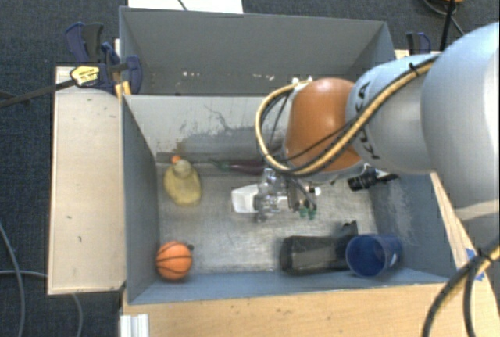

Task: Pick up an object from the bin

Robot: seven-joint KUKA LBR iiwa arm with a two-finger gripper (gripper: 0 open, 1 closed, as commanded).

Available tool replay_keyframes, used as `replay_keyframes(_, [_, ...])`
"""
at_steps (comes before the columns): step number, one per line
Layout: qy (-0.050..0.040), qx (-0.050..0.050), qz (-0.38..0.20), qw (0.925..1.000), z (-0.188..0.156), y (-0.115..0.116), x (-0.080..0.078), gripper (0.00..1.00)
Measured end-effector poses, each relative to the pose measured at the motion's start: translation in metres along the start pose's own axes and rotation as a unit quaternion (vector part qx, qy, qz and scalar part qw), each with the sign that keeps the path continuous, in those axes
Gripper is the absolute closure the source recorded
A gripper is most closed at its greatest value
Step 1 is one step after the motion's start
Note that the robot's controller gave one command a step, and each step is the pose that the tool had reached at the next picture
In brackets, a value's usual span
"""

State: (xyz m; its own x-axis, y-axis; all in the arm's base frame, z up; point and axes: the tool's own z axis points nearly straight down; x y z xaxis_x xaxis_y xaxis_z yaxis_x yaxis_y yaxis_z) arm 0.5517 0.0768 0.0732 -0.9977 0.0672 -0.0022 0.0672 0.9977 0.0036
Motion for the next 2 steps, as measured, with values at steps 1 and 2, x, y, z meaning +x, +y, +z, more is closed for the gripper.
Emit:
replay_keyframes(1, [0.0,0.0,0.001,1.0,0.0,0.0,0.0,1.0])
replay_keyframes(2, [-0.0007,0.001,-0.013,0.9999,-0.168,-0.012,0.011,1.0])
